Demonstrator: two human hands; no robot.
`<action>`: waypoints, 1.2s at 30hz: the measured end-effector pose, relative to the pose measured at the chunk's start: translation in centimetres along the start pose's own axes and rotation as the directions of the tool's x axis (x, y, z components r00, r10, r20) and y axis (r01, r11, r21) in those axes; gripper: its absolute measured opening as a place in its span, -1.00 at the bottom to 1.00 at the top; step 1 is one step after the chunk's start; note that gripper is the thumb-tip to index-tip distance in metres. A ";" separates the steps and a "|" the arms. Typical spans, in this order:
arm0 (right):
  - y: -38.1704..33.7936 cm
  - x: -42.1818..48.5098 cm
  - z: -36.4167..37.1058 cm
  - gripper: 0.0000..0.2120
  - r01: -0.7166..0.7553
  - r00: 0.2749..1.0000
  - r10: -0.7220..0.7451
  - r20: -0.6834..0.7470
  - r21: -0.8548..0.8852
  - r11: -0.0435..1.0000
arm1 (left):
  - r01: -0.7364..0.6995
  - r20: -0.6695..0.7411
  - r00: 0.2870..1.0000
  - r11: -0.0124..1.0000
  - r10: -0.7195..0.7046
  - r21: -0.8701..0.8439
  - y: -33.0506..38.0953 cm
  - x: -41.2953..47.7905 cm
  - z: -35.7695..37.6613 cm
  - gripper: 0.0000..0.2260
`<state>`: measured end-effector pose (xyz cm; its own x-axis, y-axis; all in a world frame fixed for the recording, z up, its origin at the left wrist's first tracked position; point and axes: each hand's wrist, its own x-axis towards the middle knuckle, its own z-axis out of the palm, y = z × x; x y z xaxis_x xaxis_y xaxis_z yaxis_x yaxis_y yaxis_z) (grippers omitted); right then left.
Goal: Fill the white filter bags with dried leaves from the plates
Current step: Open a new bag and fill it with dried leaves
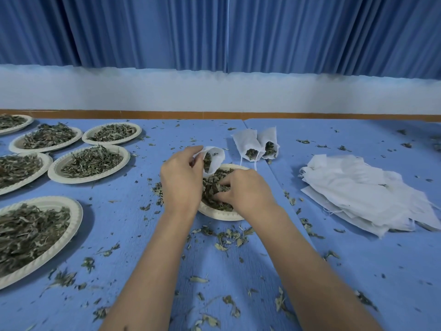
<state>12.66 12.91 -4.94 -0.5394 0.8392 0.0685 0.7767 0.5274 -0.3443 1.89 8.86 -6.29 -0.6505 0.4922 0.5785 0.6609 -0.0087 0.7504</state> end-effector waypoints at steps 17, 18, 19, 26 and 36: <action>4.5 1.2 -3.0 -0.89 -0.055 0.937 0.266 -0.225 0.658 0.751 | 0.232 0.047 0.973 0.964 -0.227 -0.132 0.4 -0.5 1.5 -0.85; 4.5 1.1 -3.0 -0.90 -0.059 0.936 0.285 -0.207 0.704 0.707 | 0.231 0.054 0.973 0.963 -0.225 -0.140 0.4 -0.6 1.6 -0.85; 4.5 1.1 -3.0 -0.92 -0.061 0.937 0.298 -0.184 0.753 0.656 | 0.226 0.063 0.974 0.963 -0.219 -0.147 0.5 -0.8 1.7 -0.85; 3.5 1.0 -3.5 -0.81 0.095 0.951 0.238 -0.200 0.916 0.390 | 0.175 0.084 0.983 0.976 -0.166 -0.127 0.6 -1.2 2.1 -0.84; 3.0 0.9 -1.6 -0.84 0.088 0.970 0.059 -0.236 0.565 0.821 | 0.251 0.220 0.952 0.955 -0.215 -0.156 0.9 -0.9 1.8 -0.92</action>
<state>15.08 15.44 -4.41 -0.4006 0.8763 0.2675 0.4063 0.4316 -0.8054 3.79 9.99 -6.70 -0.6787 0.6614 0.3193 0.4094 -0.0201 0.9121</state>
